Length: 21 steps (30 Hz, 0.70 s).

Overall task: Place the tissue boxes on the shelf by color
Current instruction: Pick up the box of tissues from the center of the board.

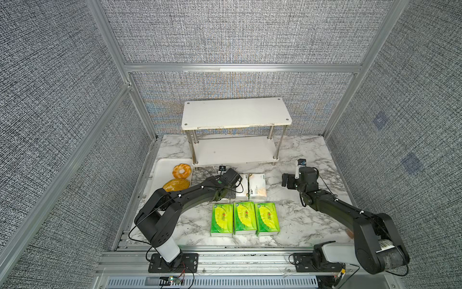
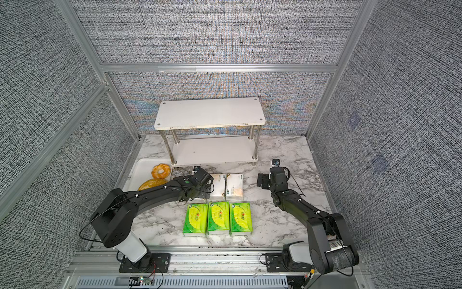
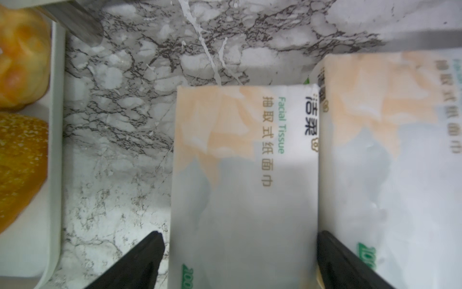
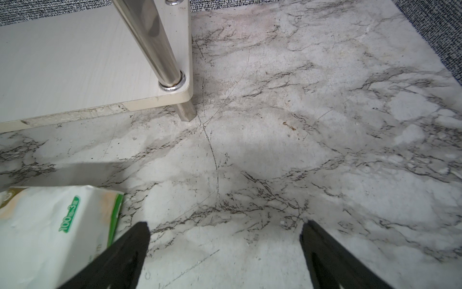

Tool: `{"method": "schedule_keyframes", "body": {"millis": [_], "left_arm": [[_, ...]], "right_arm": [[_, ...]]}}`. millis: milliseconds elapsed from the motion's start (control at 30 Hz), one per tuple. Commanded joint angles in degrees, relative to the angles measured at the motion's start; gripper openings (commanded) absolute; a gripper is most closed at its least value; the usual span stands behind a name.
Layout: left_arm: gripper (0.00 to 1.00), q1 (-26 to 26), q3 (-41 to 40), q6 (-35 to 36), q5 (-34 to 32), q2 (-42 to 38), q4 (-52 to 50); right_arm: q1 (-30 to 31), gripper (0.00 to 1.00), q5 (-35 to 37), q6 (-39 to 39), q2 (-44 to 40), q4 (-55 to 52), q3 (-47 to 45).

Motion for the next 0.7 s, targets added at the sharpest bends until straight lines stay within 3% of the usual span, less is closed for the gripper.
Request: {"method": "schedule_keyframes", "body": {"millis": [0,667], "left_arm": [[0.99,0.0,-1.0,0.3,0.7,-0.2,1.1],[0.96,0.2,-8.4,-0.4,-0.9,1.4,11.6]], "right_arm": [[0.0,0.99,0.1,0.3,0.0,-0.6,0.5],[0.0,0.99,-0.1,1.0,0.5,-0.8,0.8]]}}
